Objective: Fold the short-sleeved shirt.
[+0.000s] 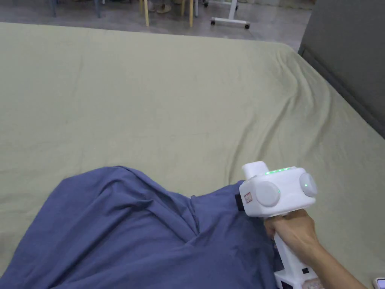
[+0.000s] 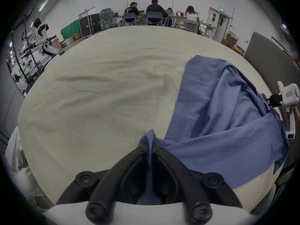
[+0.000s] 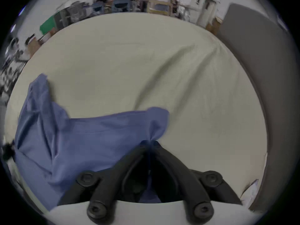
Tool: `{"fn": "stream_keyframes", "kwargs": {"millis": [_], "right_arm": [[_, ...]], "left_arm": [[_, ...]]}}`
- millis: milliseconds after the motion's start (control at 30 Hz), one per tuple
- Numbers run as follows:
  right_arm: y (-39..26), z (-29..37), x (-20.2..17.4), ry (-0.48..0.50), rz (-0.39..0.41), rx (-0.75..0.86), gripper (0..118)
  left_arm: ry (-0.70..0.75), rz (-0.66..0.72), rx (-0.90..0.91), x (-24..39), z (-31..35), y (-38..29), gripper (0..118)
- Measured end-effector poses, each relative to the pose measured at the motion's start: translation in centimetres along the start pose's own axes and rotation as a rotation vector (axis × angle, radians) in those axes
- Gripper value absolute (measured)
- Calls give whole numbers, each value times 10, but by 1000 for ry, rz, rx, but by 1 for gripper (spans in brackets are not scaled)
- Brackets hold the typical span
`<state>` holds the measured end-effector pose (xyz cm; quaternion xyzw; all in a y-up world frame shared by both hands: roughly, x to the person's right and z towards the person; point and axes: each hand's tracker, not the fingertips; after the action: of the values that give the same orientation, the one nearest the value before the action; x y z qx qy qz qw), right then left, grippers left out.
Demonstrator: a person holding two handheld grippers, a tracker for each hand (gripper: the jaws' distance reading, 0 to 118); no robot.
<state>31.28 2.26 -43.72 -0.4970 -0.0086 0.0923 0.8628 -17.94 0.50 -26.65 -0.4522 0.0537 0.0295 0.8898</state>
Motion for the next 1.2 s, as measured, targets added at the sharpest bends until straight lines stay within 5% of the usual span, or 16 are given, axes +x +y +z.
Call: {"fn": "stream_keyframes", "kwargs": {"millis": [67,233,367,533,1200], "right_arm": [[-9,8,-12,-65,65,39,4],[-14,30,-6,-10,-53,104,4],[-12,65,-4,-54,-43,179,4],[-12,132,6,-52,-131,340,4],[20,491,56,-267,-214,997,4]], "left_arm": [[9,-11,9,3,2,-1,2],[-29,60,35,-6,4,1,2],[-31,74,81,-9,13,11,2],[-76,87,193,-14,39,34,2],[-133,-15,746,14,304,226,2]]}}
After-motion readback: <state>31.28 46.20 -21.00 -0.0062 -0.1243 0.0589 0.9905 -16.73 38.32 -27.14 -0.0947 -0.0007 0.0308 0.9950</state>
